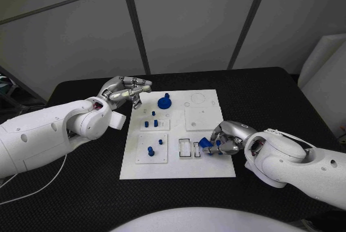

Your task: Assemble the parts on the task board

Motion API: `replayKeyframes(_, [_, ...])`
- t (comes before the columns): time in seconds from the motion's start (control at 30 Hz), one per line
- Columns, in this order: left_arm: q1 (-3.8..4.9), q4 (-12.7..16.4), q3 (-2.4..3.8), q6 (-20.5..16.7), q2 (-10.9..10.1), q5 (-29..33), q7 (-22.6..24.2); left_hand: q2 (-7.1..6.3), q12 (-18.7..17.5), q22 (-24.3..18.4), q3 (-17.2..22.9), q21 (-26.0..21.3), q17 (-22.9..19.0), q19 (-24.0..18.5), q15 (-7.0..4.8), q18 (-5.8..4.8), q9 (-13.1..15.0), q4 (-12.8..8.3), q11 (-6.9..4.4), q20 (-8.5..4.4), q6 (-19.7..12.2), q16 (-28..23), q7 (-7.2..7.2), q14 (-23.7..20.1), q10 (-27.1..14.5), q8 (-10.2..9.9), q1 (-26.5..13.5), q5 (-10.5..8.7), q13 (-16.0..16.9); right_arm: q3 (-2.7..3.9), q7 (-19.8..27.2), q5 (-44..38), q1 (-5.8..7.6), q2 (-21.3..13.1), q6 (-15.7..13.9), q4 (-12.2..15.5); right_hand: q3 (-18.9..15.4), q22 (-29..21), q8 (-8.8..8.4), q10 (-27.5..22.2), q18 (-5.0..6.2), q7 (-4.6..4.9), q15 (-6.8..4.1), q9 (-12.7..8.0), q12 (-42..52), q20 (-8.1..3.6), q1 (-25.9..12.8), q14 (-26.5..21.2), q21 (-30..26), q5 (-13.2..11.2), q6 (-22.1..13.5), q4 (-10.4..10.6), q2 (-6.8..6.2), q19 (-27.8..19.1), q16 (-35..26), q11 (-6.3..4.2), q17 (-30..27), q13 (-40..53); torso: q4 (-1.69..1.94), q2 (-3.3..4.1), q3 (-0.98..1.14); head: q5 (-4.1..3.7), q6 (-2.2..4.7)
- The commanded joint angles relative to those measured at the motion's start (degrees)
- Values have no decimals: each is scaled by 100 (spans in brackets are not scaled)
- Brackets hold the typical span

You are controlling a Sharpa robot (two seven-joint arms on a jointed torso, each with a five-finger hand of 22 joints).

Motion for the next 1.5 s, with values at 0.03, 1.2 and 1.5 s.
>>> replayKeyframes(0.03, [8, 25, 2, 79, -9, 33, 21, 32, 18, 3, -13, 10, -7, 33, 0, 58, -10, -10, -14, 11, 6, 19, 7, -41, -34, 23, -2, 25, 5, -33, -136, -78, -62, 56, 150, -57, -40, 9, -20, -10, -71, -5, 41, -23, -21, 15, -9, 591, -20, -11, -59, -12, 41, 9, 28, 2, 1385, 94, 14, -4, -2, 14, -7])
replayKeyframes(1.2, [0, 0, 2, 88, 10, 33, 26, 32, 18, 3, -13, 10, -7, 33, 0, 58, -10, -10, -14, 11, 6, 19, 7, -41, -34, 23, -2, 25, 5, -19, 81, 637, -77, 102, -1044, 463, -131, 137, 232, 64, -94, -92, -30, 253, -16, -49, 414, 611, 53, 670, 38, -23, 397, 71, 64, -81, 1476, 201, 4, 1, -6, 70, 44])
replayKeyframes(1.5, [0, -2, 2, 97, 29, 33, 26, 32, 18, 3, -13, 10, -7, 33, 0, 58, -10, -10, -14, 11, 6, 19, 7, -41, -34, 23, -2, 25, 5, -16, -83, 733, -76, 485, -670, 209, -304, 98, 288, 54, -84, -127, -41, 344, -61, -52, 145, 603, 22, 499, 114, -10, 483, 46, 49, -102, 1440, 188, 17, -5, 2, 113, 37])
